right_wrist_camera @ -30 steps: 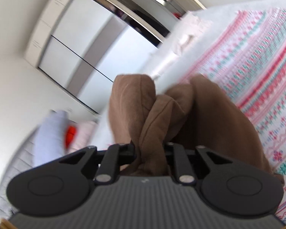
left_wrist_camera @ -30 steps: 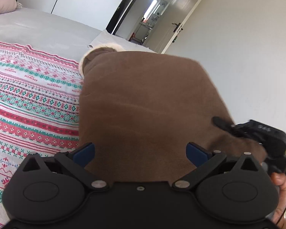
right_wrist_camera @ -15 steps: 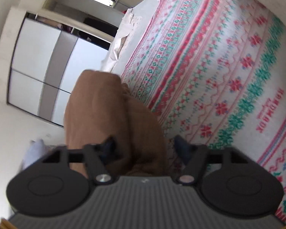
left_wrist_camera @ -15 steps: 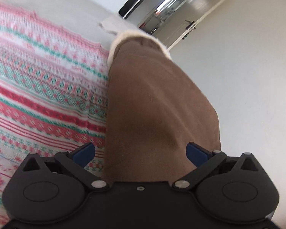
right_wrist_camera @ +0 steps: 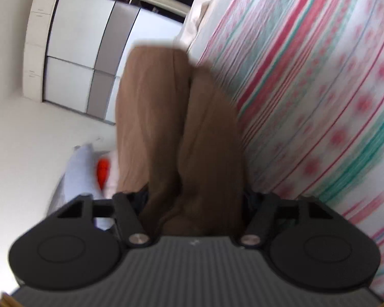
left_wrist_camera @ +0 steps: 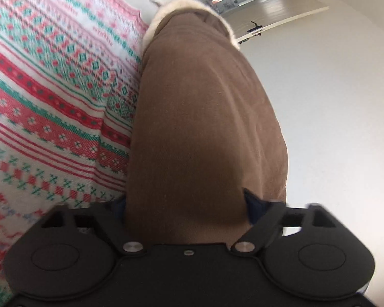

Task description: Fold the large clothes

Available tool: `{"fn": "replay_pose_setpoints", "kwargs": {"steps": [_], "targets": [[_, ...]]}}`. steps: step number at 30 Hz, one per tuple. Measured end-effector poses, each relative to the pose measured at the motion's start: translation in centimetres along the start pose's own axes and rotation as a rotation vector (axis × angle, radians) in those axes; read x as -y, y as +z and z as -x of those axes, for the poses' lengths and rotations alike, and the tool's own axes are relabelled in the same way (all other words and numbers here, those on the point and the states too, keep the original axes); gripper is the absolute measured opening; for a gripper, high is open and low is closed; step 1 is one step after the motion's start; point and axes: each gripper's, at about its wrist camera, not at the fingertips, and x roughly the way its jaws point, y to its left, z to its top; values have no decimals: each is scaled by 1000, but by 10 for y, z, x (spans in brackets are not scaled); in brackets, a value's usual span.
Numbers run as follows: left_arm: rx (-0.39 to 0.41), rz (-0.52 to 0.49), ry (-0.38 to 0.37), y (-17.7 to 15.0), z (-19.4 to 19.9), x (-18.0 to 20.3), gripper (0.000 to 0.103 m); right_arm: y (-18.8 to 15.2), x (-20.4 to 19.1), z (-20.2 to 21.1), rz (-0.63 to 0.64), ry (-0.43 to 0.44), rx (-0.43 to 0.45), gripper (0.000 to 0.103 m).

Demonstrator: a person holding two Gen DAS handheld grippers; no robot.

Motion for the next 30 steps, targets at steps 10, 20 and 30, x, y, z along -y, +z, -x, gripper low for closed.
{"fn": "replay_pose_setpoints", "kwargs": {"steps": [10,20,30], "targets": [[49,-121,114,-28,120,44,66,-55,-75,16,149,44,-168,56],[85,-124,289,-86,183,-3,87,-121,-92,4,259,-145,-410,86],[243,-480,362,-51,174,69,102,-53,-79,50,94,47,-140,94]]}}
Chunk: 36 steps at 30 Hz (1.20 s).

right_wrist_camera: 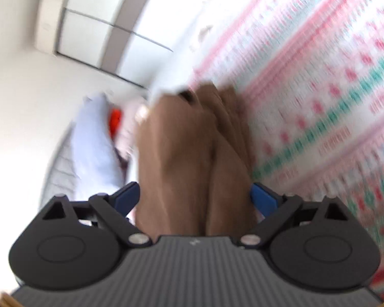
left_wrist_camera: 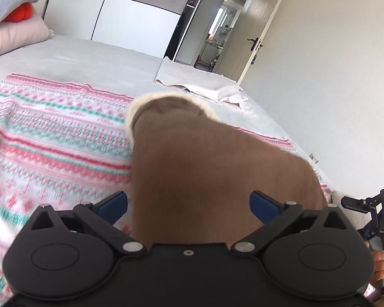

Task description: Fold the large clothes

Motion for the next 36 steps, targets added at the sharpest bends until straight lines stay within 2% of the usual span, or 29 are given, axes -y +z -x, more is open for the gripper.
{"fn": "replay_pose_setpoints", "kwargs": {"steps": [1,2,3,4,6,8,10,12,13,14,15,16,17,18,20,23,25,27,30,32,34,36], "targets": [[-1,5,-5,6,-9,1,102,7,2,-1,-3,22,21,93],[-1,12,-10,12,-16,3,102,15,2,-9,-9,41,39,86],[1,17,-13,21,-25,3,102,20,3,-19,-20,55,56,74],[7,18,-14,26,-32,5,102,20,2,-29,-35,57,67,69],[32,-3,-10,32,-40,8,102,26,1,-56,-36,28,81,42],[87,-38,-26,34,-39,15,100,18,-11,-82,20,23,59,35],[154,-71,-72,34,-46,19,100,14,-19,-81,77,127,30,30],[193,-115,-100,31,-54,23,100,18,-26,-82,134,190,25,29],[196,-149,-88,29,-62,25,100,21,-24,-78,144,174,31,29],[171,-182,-49,26,-75,27,100,26,-18,-79,133,120,33,29],[102,-178,14,26,-91,26,100,29,-6,-81,113,39,31,35],[29,-129,64,26,-110,18,100,32,7,-83,84,-31,24,38],[-2,-109,89,25,-121,13,102,33,22,-87,37,-34,14,37],[-12,-118,108,25,-126,13,102,33,34,-87,-11,5,14,37],[2,-130,113,29,-119,16,102,37,34,-79,-43,13,30,41],[59,-155,84,35,-97,19,100,38,0,-57,59,-69,110,43],[93,-181,87,39,-89,20,100,34,-30,-44,78,-122,156,44],[117,-227,122,46,-92,23,100,22,-65,-45,153,-184,205,44],[129,-291,192,50,-106,26,100,-7,-105,-66,277,-214,311,45],[110,-302,203,52,-118,23,100,-22,-123,-75,362,-320,367,46],[86,-306,212,51,-130,23,100,-31,-132,-79,442,-539,493,47],[51,-279,215,52,-142,17,100,-33,-127,-80,503,-664,602,48]]}}
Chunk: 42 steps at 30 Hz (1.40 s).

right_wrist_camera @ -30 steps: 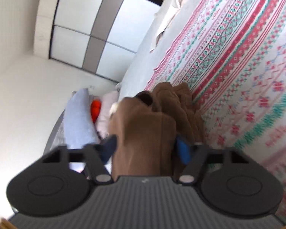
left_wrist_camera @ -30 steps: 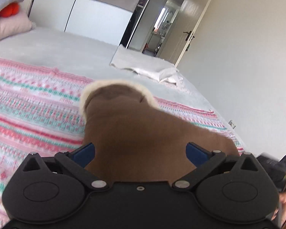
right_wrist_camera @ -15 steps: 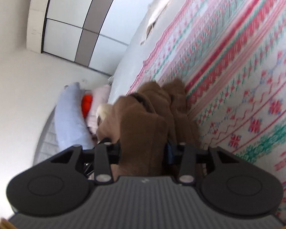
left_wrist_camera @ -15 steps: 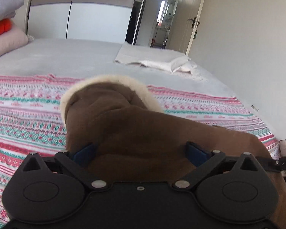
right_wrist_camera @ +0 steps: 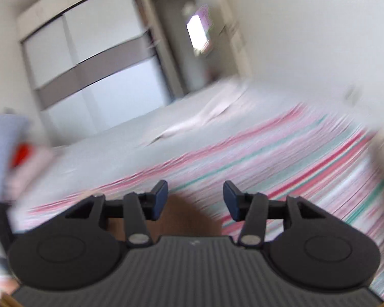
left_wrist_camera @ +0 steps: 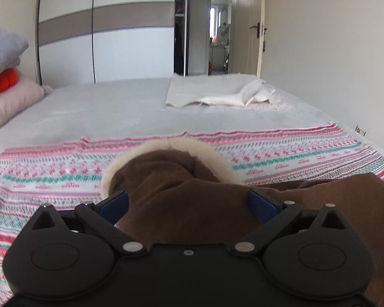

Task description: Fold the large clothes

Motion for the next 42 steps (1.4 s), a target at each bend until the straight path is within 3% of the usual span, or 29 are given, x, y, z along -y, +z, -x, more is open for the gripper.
{"fn": "replay_pose_setpoints", "kwargs": {"steps": [1,3,5,6,8,11,15,16,19,21,25,29,33,37,40,42], "targets": [[-10,16,-3,-1,-5,-2,100,1,6,-2,-14,4,-12,48],[-24,41,-12,-3,-12,-5,100,1,14,-9,-69,178,-71,48],[-26,62,-25,-4,-13,-8,100,-7,0,-16,-17,299,-116,45],[-22,70,-25,-3,-13,-10,100,-11,-6,-17,32,304,-123,40],[-13,75,-22,-4,-13,-13,100,-23,-13,-33,91,200,-142,33],[-37,124,-54,-9,-26,-21,101,-43,10,-71,63,103,-210,4],[-45,74,-6,-11,-32,-7,102,-67,49,-107,-133,104,-259,6],[-37,76,-8,-10,-27,-7,102,-66,58,-107,-188,112,-269,10],[7,82,-9,-7,5,-10,101,-59,91,-95,-357,140,-328,10],[34,79,-26,-7,34,-14,101,-48,108,-74,-400,176,-328,12],[78,79,-69,-19,98,-17,101,-21,111,-19,-271,190,-268,44],[89,64,-109,-42,153,-10,99,-18,95,36,-129,245,-254,44],[126,58,-172,-70,194,1,99,-41,64,80,56,289,-243,44],[131,17,-218,-107,201,12,97,-75,34,97,266,239,-214,44],[32,1,-193,-140,186,10,93,-98,31,91,329,188,-224,43],[30,-40,-172,-151,184,12,93,-108,34,86,336,188,-247,44]]}}
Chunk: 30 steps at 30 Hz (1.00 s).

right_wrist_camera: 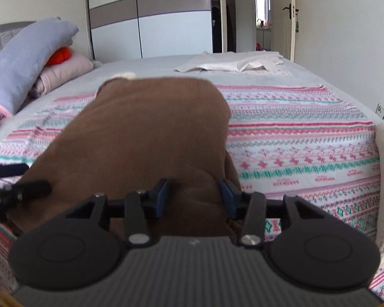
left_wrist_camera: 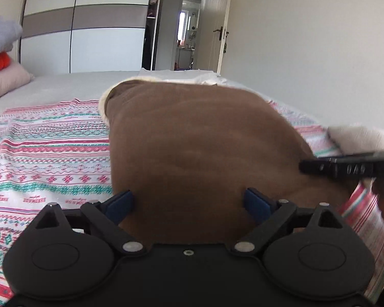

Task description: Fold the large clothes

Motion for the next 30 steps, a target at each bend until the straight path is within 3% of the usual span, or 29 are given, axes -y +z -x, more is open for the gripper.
{"fn": "replay_pose_setpoints", "kwargs": {"steps": [16,20,24,27,30], "targets": [[-52,94,-34,-10,28,-9,94,-10,19,18,-94,56,-25,46],[-25,53,-1,-6,49,-3,98,-8,28,40,-123,46,-16,62],[-11,86,40,-6,67,0,103,-9,30,68,-115,13,27,70],[-52,142,81,-3,69,8,103,-13,26,83,-136,-4,44,83],[-100,159,154,-3,68,21,103,-18,17,91,-135,-28,42,88]]}}
